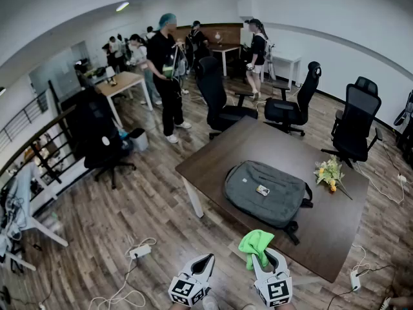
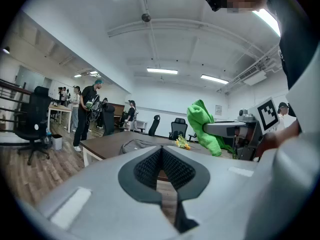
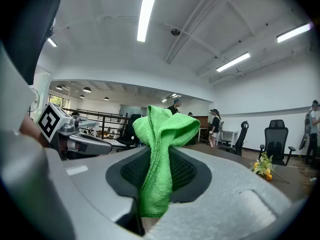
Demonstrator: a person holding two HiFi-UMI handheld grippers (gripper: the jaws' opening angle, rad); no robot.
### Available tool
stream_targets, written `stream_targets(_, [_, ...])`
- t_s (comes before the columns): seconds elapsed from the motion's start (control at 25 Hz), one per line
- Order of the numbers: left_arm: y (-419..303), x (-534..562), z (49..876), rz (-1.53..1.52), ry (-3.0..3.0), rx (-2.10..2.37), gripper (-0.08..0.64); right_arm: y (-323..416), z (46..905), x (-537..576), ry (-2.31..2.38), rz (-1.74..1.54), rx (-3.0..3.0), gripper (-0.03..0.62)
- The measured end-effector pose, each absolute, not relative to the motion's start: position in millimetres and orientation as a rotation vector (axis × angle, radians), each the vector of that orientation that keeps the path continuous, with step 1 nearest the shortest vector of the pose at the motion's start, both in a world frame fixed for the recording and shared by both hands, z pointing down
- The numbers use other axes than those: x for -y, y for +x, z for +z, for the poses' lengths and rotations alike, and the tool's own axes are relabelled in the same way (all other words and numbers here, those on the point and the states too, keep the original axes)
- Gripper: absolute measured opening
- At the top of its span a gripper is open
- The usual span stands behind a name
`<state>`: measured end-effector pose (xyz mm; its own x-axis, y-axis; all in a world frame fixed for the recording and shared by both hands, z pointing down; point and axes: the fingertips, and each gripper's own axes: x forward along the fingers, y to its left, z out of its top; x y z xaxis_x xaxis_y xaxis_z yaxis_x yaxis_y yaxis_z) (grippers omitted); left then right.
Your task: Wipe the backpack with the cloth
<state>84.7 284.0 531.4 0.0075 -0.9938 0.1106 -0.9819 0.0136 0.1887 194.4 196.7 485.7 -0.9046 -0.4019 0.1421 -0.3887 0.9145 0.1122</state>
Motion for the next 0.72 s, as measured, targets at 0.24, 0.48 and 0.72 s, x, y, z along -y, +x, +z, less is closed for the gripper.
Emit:
stream_targets(0.24, [87, -284, 522, -0.083, 2.103, 2.078, 0.015, 197, 482, -200, 0.629, -0.115, 2.929, 0.098])
stream_targets(0.48, [76, -288, 519, -0.087, 2.106, 2.100, 0.015, 182, 483, -218, 0.578, -0.085, 2.943, 0.098])
stream_targets(0.72, [44, -296, 515, -0.092, 2.096, 2.144, 0.015, 155, 479, -218, 0.610, -0.033, 2.986, 0.103])
